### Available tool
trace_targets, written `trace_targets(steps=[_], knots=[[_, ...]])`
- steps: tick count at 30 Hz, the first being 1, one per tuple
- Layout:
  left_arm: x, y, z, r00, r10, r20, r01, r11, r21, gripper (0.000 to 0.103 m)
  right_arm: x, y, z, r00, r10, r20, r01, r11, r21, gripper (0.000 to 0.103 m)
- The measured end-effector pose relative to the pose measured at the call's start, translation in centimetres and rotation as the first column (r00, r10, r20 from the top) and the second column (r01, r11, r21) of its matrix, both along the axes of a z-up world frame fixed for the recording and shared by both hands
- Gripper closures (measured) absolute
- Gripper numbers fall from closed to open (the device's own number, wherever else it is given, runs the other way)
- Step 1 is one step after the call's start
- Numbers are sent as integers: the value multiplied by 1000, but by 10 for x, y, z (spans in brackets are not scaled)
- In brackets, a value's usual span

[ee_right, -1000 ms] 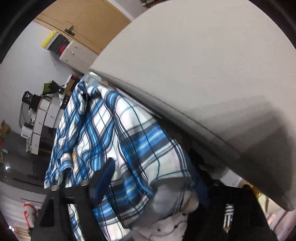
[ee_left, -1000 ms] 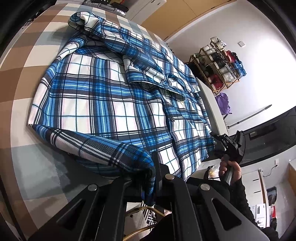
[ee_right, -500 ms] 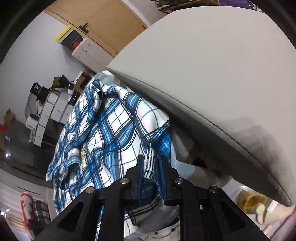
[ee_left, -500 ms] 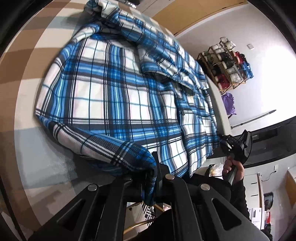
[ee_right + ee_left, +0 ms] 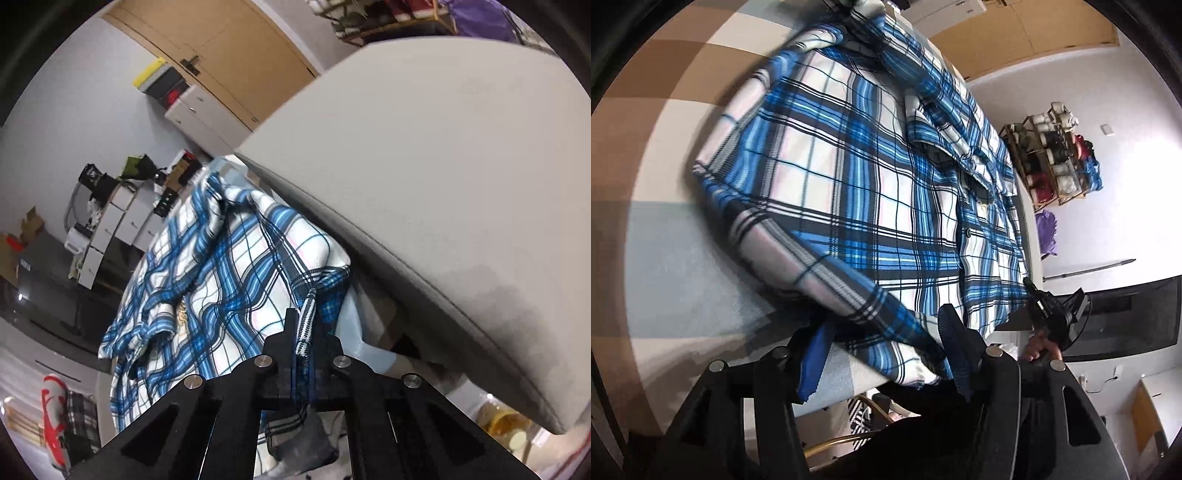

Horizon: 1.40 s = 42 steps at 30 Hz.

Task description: Fold large clothes

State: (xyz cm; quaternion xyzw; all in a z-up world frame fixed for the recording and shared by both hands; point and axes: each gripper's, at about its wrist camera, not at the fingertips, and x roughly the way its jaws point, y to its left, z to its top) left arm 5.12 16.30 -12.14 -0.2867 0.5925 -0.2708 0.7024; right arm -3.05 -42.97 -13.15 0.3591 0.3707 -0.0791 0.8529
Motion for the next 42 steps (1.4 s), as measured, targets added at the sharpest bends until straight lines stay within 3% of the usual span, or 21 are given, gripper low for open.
trace_targets(steps=[1, 5, 16, 23, 25, 29, 37, 39, 40, 42], knots=[[-1, 6, 0, 1000, 20, 5, -20, 1000, 18, 101, -1, 0, 2, 1000, 5, 9, -5, 1000, -2, 100], [-9, 19, -1, 997, 78, -13, -78, 996, -36, 103, -4, 1, 8, 999, 33, 32, -34, 999, 4, 101], [-53, 21, 10, 996, 92, 2, -92, 995, 40, 103, -36, -7, 28, 994, 103, 26, -104, 994, 33, 101], [-26, 15, -4, 995, 98, -34, -93, 989, 118, 103, -28, -7, 27, 993, 116, 15, -116, 993, 26, 101], [-20, 15, -8, 994, 93, -50, -87, 990, 114, 94, -26, -4, 28, 992, 127, 23, -128, 991, 31, 100], [-19, 13, -4, 995, 94, -34, -93, 995, 29, 54, -20, 4, 28, 987, 160, 32, -161, 987, 20, 100], [-14, 8, -2, 992, 123, 25, -123, 992, -21, 38, -21, 3, 24, 984, 170, 47, -172, 985, 31, 100], [-14, 0, -1, 992, 113, 61, -113, 994, 3, 39, -22, 1, 23, 984, 170, 52, -172, 984, 37, 100], [-16, -5, 1, 992, 100, 79, -103, 994, 27, 41, -22, 1, 22, 984, 171, 54, -173, 984, 40, 100], [-22, -11, 0, 995, 74, 69, -81, 992, 97, 89, -23, 2, 22, 983, 173, 58, -175, 984, 39, 100]])
